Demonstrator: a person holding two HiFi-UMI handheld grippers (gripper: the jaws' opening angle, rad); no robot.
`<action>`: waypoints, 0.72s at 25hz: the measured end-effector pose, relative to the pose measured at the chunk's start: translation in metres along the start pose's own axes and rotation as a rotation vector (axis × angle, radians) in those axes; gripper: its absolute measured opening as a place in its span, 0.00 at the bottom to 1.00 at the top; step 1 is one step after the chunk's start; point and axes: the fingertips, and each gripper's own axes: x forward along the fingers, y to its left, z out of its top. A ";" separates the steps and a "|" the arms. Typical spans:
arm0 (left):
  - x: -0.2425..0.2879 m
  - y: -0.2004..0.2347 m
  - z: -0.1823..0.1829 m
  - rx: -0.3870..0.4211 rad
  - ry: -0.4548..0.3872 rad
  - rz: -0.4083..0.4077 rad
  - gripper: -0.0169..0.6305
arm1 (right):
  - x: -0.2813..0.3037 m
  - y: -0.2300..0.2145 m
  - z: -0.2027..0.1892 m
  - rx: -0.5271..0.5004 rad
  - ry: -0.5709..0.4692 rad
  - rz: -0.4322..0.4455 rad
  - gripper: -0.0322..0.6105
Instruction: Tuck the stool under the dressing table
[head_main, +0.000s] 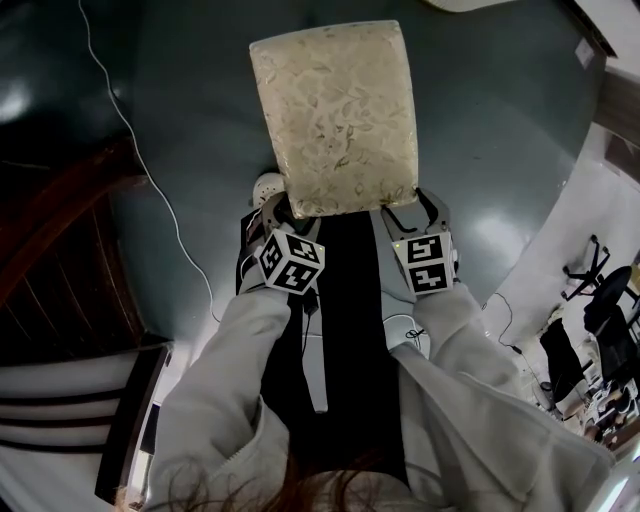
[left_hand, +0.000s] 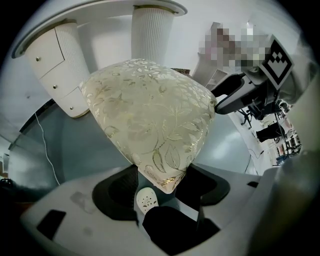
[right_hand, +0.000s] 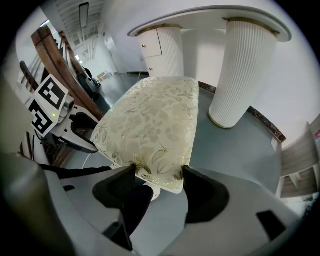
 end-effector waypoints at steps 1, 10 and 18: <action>0.000 0.000 0.000 -0.002 0.002 -0.002 0.50 | 0.000 0.000 0.000 0.000 0.005 -0.001 0.60; -0.004 0.017 0.004 -0.012 -0.003 0.026 0.50 | 0.004 0.004 0.016 0.014 -0.002 -0.031 0.59; -0.003 0.028 0.017 0.001 0.006 0.037 0.50 | 0.006 -0.004 0.029 0.020 -0.009 -0.027 0.59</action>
